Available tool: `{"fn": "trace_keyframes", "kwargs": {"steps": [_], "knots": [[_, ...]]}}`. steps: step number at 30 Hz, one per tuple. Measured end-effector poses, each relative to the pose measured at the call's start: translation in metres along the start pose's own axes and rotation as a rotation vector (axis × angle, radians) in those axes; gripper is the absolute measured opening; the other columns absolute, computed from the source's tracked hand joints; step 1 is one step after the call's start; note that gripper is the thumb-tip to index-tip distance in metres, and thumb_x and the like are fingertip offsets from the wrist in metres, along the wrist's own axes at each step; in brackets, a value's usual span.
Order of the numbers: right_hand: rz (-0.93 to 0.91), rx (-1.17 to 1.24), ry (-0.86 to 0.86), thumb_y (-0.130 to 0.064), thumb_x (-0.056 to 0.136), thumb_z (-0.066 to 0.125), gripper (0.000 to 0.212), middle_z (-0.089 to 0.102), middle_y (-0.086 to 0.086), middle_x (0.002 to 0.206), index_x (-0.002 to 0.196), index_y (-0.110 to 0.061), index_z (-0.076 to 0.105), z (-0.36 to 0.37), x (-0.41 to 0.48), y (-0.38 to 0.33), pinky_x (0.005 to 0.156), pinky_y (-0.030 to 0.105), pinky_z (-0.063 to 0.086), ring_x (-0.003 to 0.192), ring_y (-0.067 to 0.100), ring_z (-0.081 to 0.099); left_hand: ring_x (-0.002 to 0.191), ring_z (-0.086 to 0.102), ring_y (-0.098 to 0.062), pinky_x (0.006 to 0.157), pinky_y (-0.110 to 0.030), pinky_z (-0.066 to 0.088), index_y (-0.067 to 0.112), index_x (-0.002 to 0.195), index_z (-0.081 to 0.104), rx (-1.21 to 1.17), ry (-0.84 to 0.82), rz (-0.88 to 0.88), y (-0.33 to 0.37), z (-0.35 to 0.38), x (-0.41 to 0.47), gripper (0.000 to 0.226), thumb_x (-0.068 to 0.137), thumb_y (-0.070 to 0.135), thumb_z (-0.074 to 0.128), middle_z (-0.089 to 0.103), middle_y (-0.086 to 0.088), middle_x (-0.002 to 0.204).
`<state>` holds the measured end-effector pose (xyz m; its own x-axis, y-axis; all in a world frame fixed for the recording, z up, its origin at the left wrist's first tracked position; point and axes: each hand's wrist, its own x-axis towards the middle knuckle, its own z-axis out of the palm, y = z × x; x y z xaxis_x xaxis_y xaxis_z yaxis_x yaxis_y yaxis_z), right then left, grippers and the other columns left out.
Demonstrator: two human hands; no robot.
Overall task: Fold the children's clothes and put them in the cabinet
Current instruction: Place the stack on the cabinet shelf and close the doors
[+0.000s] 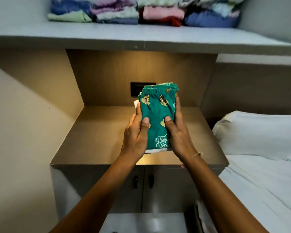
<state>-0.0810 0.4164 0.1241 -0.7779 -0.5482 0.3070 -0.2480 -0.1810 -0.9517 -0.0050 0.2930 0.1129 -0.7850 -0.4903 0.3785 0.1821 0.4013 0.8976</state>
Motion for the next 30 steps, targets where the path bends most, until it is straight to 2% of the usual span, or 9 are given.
{"fn": "trace_keyframes", "kwargs": {"steps": [3,5,8,12,16,20,25,27,30], "knots": [[-0.157,-0.017,-0.009,-0.03,0.098,0.045,0.063,0.046,-0.017,0.144,0.147,-0.051,0.012,-0.019,-0.004,-0.054,0.092,0.039,0.054,0.123,0.015,0.057,0.113,0.06,-0.015,0.086,-0.042,0.058,0.029,0.154,0.018,-0.051,0.004,0.151,0.055,0.004,0.003,0.059,0.099,0.043,0.035,0.05,-0.003,0.125],[-0.244,-0.015,0.014,-0.027,0.097,0.045,0.064,0.046,-0.019,0.143,0.149,-0.047,0.013,-0.03,0.0,-0.088,0.096,0.041,0.051,0.126,0.015,0.055,0.112,0.06,-0.014,0.085,-0.041,0.059,0.032,0.154,0.016,-0.037,0.019,0.25,0.09,0.007,0.012,0.059,0.099,0.043,0.034,0.05,-0.001,0.125],[-0.366,-0.048,0.043,-0.021,0.096,0.044,0.066,0.048,-0.029,0.139,0.152,-0.037,0.012,-0.048,0.016,-0.139,0.101,0.025,0.044,0.131,0.005,0.047,0.111,0.059,-0.015,0.088,-0.045,0.055,0.029,0.154,0.017,-0.009,0.048,0.393,0.142,0.013,0.037,0.06,0.099,0.042,0.034,0.052,-0.002,0.124],[-0.443,-0.121,0.077,-0.021,0.093,0.044,0.069,0.042,-0.036,0.136,0.153,-0.034,0.011,-0.071,0.045,-0.203,0.109,0.026,0.038,0.131,-0.003,0.043,0.117,0.057,-0.014,0.096,-0.044,0.051,0.027,0.154,0.022,-0.006,0.084,0.514,0.199,0.025,0.079,0.059,0.098,0.04,0.035,0.055,0.0,0.131],[-0.489,-0.183,0.126,-0.025,0.09,0.045,0.071,0.036,-0.016,0.15,0.152,-0.034,0.013,-0.095,0.093,-0.254,0.112,0.034,0.036,0.134,0.005,0.042,0.12,0.057,-0.019,0.099,-0.045,0.049,0.03,0.152,0.027,-0.133,0.007,0.488,0.24,0.042,0.138,0.059,0.095,0.046,0.033,0.055,-0.002,0.136],[-0.336,-0.226,0.196,-0.017,0.091,0.045,0.066,0.052,0.002,0.14,0.15,-0.037,0.021,-0.134,0.158,-0.273,0.098,0.046,0.05,0.115,0.023,0.061,0.114,0.06,-0.026,0.096,-0.047,0.05,0.025,0.144,0.038,-0.012,-0.042,0.404,0.259,0.075,0.205,0.046,0.101,0.041,0.033,0.061,-0.006,0.128],[-0.031,-0.299,0.274,0.008,0.088,0.039,0.05,0.059,0.023,0.127,0.131,-0.016,0.045,-0.172,0.221,-0.245,0.098,0.051,0.048,0.103,0.036,0.061,0.104,0.063,-0.032,0.092,-0.047,0.052,0.016,0.119,0.057,0.121,-0.209,0.015,0.238,0.116,0.261,0.033,0.099,0.036,0.042,0.066,-0.011,0.115],[0.102,-0.528,0.355,-0.001,0.087,0.045,0.042,0.062,0.019,0.125,0.125,-0.015,0.053,-0.181,0.235,-0.23,0.097,0.047,0.049,0.106,0.035,0.061,0.107,0.061,-0.032,0.095,-0.044,0.05,0.01,0.119,0.059,0.273,-0.27,0.011,0.226,0.124,0.275,0.036,0.098,0.036,0.045,0.064,-0.014,0.117],[0.26,-1.021,0.466,-0.021,0.088,0.049,0.031,0.065,0.014,0.113,0.115,-0.011,0.06,-0.183,0.239,-0.223,0.061,0.03,0.05,0.085,0.03,0.063,0.101,0.062,-0.029,0.082,-0.034,0.05,0.003,0.119,0.058,0.35,-0.316,-0.02,0.217,0.128,0.287,0.036,0.097,0.03,0.048,0.064,-0.016,0.114]]}}
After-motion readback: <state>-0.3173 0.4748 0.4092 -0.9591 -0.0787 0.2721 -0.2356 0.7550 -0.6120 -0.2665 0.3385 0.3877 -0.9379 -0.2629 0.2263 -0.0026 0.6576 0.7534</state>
